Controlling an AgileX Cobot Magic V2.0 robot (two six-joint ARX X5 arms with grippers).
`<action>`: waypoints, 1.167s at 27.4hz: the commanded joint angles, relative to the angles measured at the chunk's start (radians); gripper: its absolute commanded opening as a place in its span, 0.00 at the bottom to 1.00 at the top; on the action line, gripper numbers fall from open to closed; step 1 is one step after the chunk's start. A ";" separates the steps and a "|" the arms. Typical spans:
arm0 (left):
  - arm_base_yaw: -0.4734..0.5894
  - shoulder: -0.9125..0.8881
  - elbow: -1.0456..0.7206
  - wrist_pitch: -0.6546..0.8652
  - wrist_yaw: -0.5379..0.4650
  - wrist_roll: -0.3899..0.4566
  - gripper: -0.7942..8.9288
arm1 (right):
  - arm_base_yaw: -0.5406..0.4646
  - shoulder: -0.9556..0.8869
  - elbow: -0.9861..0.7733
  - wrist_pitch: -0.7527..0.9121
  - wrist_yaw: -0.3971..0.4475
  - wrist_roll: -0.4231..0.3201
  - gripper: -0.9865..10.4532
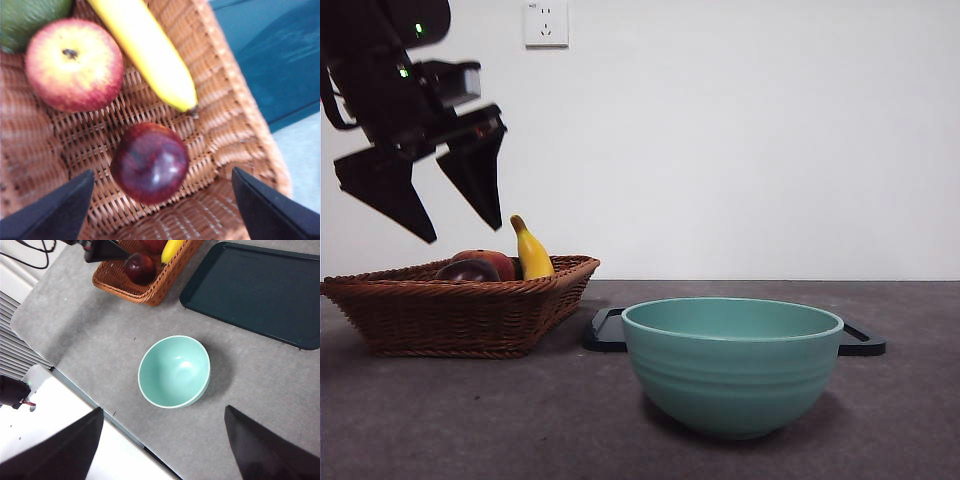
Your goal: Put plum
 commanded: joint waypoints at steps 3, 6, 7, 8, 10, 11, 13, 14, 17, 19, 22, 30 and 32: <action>-0.005 0.054 0.022 0.033 -0.014 0.014 0.53 | 0.004 0.005 0.021 0.005 -0.002 0.003 0.42; -0.005 0.074 0.022 0.049 -0.015 0.017 0.53 | 0.004 0.005 0.021 0.005 -0.002 0.003 0.42; -0.005 0.084 0.022 0.056 -0.015 0.020 0.53 | 0.004 0.005 0.021 0.005 -0.002 0.003 0.42; -0.005 0.093 0.022 0.059 -0.015 0.023 0.53 | 0.004 0.005 0.021 0.005 -0.002 0.003 0.42; -0.006 0.117 0.022 0.058 -0.016 0.033 0.53 | 0.004 0.005 0.021 0.005 -0.002 0.003 0.42; -0.006 0.128 0.022 0.059 -0.016 0.035 0.53 | 0.004 0.005 0.021 0.005 -0.002 0.003 0.42; -0.006 0.143 0.022 0.063 -0.016 0.038 0.53 | 0.004 0.005 0.021 0.005 -0.002 0.003 0.42; -0.007 0.149 0.022 0.066 -0.016 0.038 0.53 | 0.004 0.005 0.021 0.005 -0.002 0.003 0.42; -0.007 0.167 0.022 0.081 -0.016 0.038 0.53 | 0.004 0.005 0.021 0.005 -0.002 0.003 0.42; -0.009 0.174 0.022 0.082 -0.016 0.038 0.53 | 0.004 0.005 0.021 0.005 -0.002 0.004 0.42; -0.009 0.186 0.022 0.080 -0.016 0.038 0.53 | 0.004 0.005 0.021 0.005 -0.002 0.011 0.42; -0.009 0.186 0.022 0.074 -0.016 0.036 0.35 | 0.004 0.005 0.021 0.006 -0.002 0.018 0.42; -0.009 0.183 0.022 0.072 -0.016 0.033 0.33 | 0.004 0.005 0.021 0.005 -0.002 0.018 0.42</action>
